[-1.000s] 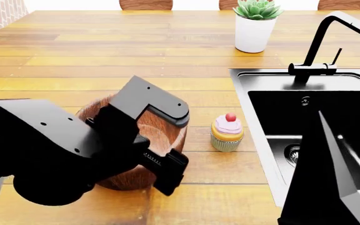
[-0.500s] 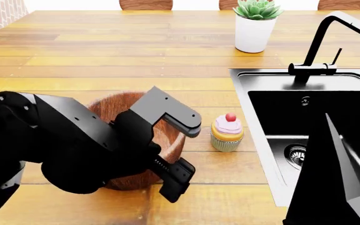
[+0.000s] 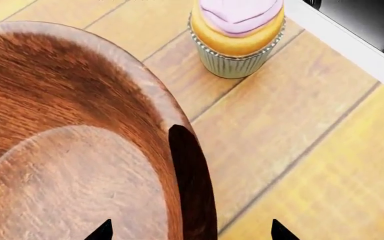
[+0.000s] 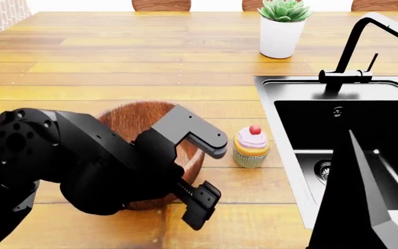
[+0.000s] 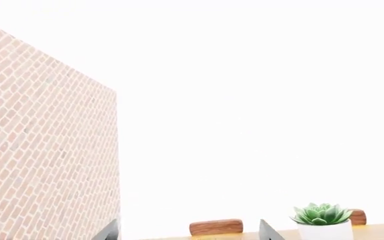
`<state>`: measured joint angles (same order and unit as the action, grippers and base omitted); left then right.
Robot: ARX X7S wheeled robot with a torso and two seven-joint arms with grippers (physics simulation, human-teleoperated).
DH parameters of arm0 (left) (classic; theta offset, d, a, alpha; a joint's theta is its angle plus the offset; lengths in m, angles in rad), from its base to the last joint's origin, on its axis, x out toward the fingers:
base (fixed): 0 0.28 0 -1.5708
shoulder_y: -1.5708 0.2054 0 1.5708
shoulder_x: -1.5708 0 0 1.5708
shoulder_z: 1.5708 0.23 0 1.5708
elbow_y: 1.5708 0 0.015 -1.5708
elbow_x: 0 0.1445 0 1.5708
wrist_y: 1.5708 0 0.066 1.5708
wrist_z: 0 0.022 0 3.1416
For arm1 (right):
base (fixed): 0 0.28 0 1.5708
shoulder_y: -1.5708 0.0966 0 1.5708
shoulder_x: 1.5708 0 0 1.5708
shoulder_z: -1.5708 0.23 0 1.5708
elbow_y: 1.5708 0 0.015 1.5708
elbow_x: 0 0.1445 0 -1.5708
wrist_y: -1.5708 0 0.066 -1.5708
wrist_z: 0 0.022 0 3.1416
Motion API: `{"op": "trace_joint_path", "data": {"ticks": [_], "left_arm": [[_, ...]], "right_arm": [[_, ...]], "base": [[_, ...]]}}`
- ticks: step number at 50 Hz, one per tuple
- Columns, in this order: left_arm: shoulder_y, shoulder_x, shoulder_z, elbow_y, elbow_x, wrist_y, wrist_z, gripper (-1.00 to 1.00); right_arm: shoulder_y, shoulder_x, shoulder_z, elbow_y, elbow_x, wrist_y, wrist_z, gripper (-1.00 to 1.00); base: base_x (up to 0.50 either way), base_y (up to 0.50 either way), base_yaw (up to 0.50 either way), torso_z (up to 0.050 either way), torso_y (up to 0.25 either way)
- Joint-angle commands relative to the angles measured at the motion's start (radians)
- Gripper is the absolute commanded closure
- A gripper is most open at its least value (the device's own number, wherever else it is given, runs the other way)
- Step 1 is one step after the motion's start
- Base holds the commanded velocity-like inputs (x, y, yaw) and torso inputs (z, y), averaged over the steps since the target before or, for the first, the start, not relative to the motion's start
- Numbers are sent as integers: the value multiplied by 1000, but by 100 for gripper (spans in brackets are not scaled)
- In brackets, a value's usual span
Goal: Move the fresh-baked cupcake off the tray onto the counter, and place the bowl used for mixing into the sink.
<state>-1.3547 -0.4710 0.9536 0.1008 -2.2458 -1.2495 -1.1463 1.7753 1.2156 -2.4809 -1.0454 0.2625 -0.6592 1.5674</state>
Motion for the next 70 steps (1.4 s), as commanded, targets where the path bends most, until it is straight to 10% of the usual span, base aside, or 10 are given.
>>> {"op": "trace_joint_path", "data": {"ticks": [1, 11, 12, 35, 70], "left_arm": [[46, -6, 33, -15, 26, 8, 9, -100], [53, -10, 40, -13, 33, 19, 10, -100], [52, -11, 41, -13, 44, 16, 11, 100], [2, -29, 39, 30, 87, 27, -23, 100], [-480, 11, 15, 7, -167, 4, -101, 100]], "right_arm": [[-13, -6, 10, -1, -1, 9, 0, -100], [-30, -9, 26, -1, 5, 16, -1, -100], [-32, -8, 28, -1, 4, 16, -1, -100], [-57, 11, 46, -1, 4, 15, -9, -100], [51, 48, -66, -1, -26, -14, -1, -100]], "base": [[0, 0, 0, 0, 0], [0, 0, 0, 0, 0], [0, 0, 0, 0, 0], [0, 0, 0, 0, 0], [0, 0, 0, 0, 0]]}}
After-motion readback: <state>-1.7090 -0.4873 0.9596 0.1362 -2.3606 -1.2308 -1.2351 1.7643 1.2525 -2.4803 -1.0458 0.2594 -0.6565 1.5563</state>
